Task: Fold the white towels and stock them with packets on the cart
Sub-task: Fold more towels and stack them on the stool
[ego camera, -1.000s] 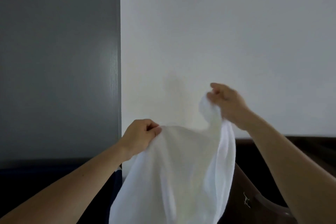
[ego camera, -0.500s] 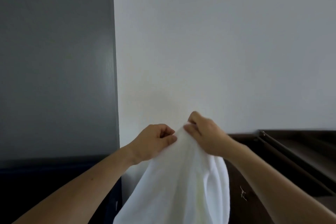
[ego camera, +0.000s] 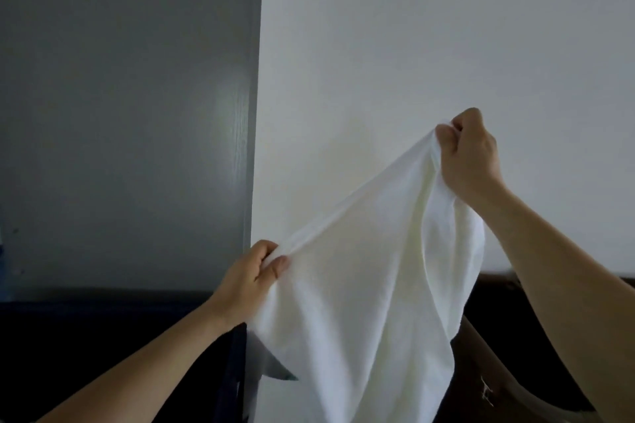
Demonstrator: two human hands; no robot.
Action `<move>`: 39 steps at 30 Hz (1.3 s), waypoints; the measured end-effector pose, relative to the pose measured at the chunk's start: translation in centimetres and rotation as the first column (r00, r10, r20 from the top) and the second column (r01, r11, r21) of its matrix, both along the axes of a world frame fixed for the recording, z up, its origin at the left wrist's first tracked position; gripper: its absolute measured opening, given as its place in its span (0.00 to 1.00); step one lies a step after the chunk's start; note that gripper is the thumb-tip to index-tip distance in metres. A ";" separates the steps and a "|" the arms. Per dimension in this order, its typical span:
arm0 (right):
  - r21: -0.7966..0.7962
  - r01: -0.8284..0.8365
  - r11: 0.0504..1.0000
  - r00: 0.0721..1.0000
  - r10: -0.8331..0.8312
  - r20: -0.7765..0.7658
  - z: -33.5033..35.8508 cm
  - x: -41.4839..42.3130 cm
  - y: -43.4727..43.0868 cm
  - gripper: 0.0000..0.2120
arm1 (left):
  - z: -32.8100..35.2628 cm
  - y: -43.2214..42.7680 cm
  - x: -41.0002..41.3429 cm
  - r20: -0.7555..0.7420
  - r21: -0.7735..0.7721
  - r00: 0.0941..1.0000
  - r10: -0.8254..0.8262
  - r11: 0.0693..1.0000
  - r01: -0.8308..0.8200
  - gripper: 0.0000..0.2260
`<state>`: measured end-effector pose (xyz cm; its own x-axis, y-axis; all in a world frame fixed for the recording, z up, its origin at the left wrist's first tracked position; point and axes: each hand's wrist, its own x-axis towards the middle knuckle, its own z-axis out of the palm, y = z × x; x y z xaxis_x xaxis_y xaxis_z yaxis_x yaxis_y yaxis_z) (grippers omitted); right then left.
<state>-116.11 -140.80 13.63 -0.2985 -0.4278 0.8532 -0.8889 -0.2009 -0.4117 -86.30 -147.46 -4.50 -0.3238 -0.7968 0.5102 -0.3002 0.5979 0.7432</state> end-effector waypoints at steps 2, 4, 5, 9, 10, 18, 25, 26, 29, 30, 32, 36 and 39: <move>0.028 0.007 1.000 1.000 -0.008 0.015 -0.8 0.0 -0.2 0.08 | 0.3 -0.8 1.6 0.026 0.012 0.999 0.023 1.000 -0.023 0.09; 0.057 0.012 0.998 0.999 -0.014 0.043 -1.6 -0.2 -0.4 0.08 | 0.9 -1.3 3.0 0.063 0.003 0.998 -0.006 1.000 0.006 0.17; 0.067 0.013 0.998 0.998 -0.016 0.058 -2.0 -0.2 -0.4 0.08 | 1.3 -1.4 3.5 0.069 -0.005 0.997 -0.027 1.000 0.027 0.20; 0.097 0.024 0.995 0.995 -0.033 0.095 -2.8 -0.5 -0.6 0.08 | 2.4 -1.7 4.4 0.112 0.058 0.987 -0.111 0.993 0.105 0.21; 0.103 0.026 0.994 0.993 -0.038 0.108 -2.8 -0.7 -0.5 0.08 | 2.4 -1.9 4.8 0.119 0.107 0.983 -0.142 0.986 0.129 0.22; 0.159 0.055 0.986 0.974 -0.088 0.209 -4.1 -2.6 -0.5 0.09 | 1.0 -3.0 6.3 -0.322 0.429 0.933 -0.162 0.853 0.296 0.28; 0.220 0.082 0.972 0.939 -0.149 0.309 -6.8 -4.4 -1.3 0.09 | -1.9 -1.6 2.3 -0.682 0.586 0.730 0.042 0.628 0.512 0.19; 0.218 0.105 0.970 0.938 -0.170 0.303 -7.3 -4.5 -1.3 0.08 | -1.5 -1.5 1.3 -0.686 0.608 0.722 0.089 0.614 0.503 0.19; 0.215 0.097 0.972 0.950 -0.155 0.273 -9.1 -2.8 -1.1 0.07 | 1.3 -1.2 -2.6 -0.663 0.668 0.722 0.200 0.593 0.449 0.13; 0.239 0.073 0.968 0.956 -0.137 0.261 -9.8 -1.5 -0.9 0.06 | 2.3 -0.8 -4.1 -0.651 0.676 0.726 0.222 0.605 0.421 0.11; 0.307 0.052 0.950 0.972 -0.119 0.203 -11.8 1.3 -0.3 0.07 | 3.5 -0.1 -7.4 -0.605 0.678 0.752 0.262 0.665 0.313 0.09; 0.343 -0.038 0.939 0.983 -0.026 0.180 -15.7 5.3 0.9 0.08 | 1.7 2.2 -12.5 -0.443 0.572 0.870 0.215 0.816 0.089 0.08; 0.362 -0.059 0.930 0.987 -0.001 0.162 -18.5 5.8 1.1 0.09 | -0.5 3.6 -14.0 -0.346 0.509 0.931 0.118 0.857 0.081 0.17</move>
